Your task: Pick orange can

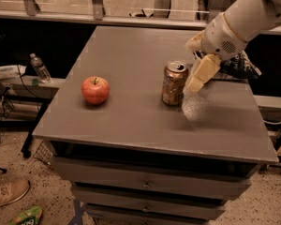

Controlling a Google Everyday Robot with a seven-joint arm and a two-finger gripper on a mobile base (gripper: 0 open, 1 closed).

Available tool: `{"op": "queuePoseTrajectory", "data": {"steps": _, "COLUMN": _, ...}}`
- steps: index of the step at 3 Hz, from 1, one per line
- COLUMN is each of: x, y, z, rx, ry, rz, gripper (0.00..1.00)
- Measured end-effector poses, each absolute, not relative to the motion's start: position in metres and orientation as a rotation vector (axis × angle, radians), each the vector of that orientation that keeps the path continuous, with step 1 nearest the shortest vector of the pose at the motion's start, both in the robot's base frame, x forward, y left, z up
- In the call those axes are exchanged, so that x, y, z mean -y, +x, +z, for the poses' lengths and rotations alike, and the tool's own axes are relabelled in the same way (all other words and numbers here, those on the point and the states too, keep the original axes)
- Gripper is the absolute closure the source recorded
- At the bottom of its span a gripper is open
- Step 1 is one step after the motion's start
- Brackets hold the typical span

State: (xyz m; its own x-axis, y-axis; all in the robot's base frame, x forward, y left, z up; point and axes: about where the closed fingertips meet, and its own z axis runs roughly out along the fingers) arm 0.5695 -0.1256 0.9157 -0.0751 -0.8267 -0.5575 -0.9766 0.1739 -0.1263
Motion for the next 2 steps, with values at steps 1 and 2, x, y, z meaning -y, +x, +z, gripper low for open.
{"op": "queuePoseTrajectory", "data": {"steps": 1, "x": 0.1116, "y": 0.5742, "z": 0.9047, "rx": -1.936, "ry": -1.749, "rz": 0.428, "gripper": 0.0}}
{"op": "queuePoseTrajectory", "data": {"steps": 2, "x": 0.1019, "y": 0.5764, "z": 0.8972, "rx": -1.93, "ry": -1.787, "rz": 0.456, "gripper": 0.2}}
